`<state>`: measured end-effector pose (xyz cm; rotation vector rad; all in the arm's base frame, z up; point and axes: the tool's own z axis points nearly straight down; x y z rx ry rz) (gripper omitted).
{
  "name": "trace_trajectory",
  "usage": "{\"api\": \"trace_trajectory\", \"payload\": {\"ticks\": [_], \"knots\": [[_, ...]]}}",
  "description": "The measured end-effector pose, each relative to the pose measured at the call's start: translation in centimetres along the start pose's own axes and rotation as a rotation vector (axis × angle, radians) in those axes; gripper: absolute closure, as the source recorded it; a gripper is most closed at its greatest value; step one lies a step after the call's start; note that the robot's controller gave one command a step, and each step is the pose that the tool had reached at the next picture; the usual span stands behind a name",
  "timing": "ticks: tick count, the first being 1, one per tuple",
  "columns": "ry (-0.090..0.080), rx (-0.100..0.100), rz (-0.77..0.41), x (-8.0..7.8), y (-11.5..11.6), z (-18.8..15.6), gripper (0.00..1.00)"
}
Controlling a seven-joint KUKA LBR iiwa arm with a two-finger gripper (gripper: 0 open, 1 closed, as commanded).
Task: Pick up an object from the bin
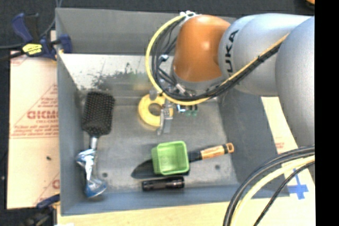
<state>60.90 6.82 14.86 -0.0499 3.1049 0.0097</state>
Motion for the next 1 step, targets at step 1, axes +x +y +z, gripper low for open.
{"api": "trace_trajectory", "payload": {"ticks": [1], "knots": [[-0.002, -0.002, -0.078, 3.33, -1.1, -1.0, 1.0]]}}
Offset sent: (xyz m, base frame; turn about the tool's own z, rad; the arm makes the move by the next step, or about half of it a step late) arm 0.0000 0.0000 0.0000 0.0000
